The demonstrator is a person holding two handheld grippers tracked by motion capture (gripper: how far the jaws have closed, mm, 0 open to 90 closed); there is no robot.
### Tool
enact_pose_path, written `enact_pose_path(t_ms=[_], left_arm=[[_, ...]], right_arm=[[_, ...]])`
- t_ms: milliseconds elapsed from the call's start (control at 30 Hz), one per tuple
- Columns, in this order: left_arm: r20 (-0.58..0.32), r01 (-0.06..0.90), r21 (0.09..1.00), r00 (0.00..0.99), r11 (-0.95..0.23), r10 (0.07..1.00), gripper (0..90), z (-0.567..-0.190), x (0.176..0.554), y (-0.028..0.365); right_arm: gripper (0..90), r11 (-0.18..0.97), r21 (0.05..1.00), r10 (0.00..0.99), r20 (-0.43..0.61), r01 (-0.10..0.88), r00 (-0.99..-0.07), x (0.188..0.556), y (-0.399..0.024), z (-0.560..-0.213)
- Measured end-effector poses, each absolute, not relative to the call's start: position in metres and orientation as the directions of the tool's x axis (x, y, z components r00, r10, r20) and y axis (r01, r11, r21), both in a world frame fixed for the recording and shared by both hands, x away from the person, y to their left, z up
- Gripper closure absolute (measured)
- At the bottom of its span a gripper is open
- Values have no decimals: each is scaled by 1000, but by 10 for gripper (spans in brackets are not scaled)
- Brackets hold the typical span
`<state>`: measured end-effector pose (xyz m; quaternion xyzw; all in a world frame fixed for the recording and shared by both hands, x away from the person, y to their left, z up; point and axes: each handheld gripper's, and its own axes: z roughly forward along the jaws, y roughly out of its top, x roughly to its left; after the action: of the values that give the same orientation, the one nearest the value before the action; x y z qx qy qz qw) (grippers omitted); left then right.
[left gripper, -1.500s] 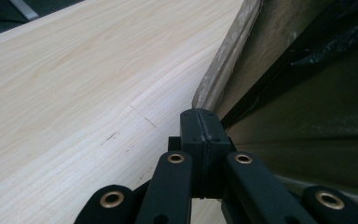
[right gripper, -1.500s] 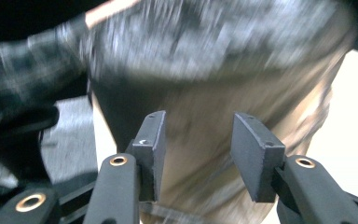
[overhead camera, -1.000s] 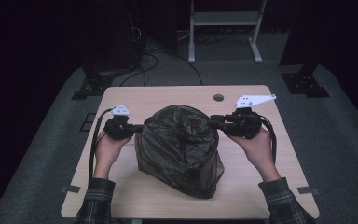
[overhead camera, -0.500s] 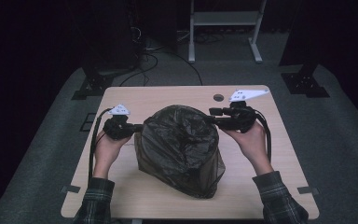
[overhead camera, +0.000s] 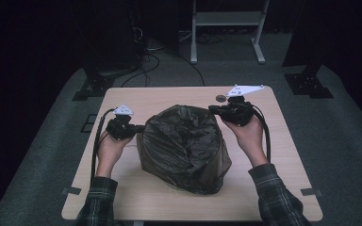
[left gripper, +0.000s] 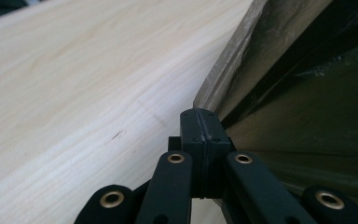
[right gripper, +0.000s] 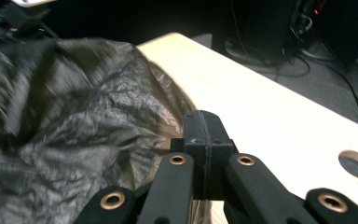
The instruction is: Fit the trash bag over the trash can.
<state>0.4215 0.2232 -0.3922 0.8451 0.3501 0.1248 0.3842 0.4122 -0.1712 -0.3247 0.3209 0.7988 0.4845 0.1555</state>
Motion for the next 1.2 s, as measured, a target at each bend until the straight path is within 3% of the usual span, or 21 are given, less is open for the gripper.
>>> enact_pose_path(t_ms=[167, 200, 233, 433, 500, 533, 833, 900, 933, 1033, 1200], left_arm=[[-71, 532, 708, 708, -464, 703, 900, -412, 422, 230], [-76, 535, 708, 707, -461, 703, 900, -415, 422, 232], [-81, 539, 707, 705, -457, 705, 900, -416, 422, 233], [-80, 524, 724, 710, -449, 700, 899, -416, 419, 233], [-133, 534, 747, 703, -396, 699, 722, -412, 419, 237], [-154, 534, 754, 708, -381, 689, 676, -408, 418, 239], [-52, 431, 804, 737, -410, 674, 188, -379, 380, 253], [-33, 419, 805, 739, -421, 673, 157, -377, 370, 256], [-11, 417, 799, 730, -432, 684, 83, -377, 362, 258], [-6, 396, 803, 753, -446, 658, 12, -377, 342, 262], [44, 366, 780, 778, -508, 627, 5, -386, 316, 259]], right_arm=[[900, 347, 848, 691, 57, 401, -720, 421, -170, -346], [877, 343, 849, 694, 59, 402, -718, 421, -172, -349], [797, 326, 857, 700, 65, 399, -711, 420, -174, -351], [694, 262, 899, 692, 77, 350, -717, 400, -193, -336], [644, 256, 904, 680, 82, 341, -729, 394, -198, -331], [596, 260, 908, 674, 73, 329, -735, 389, -200, -328], [308, 263, 919, 613, 76, 294, -786, 368, -206, -315], [277, 256, 928, 589, 73, 271, -805, 365, -205, -313], [256, 257, 930, 580, 69, 263, -812, 364, -205, -312], [163, 262, 930, 555, 74, 259, -828, 362, -201, -309], [119, 320, 919, 518, 34, 231, -855, 359, -191, -303]])
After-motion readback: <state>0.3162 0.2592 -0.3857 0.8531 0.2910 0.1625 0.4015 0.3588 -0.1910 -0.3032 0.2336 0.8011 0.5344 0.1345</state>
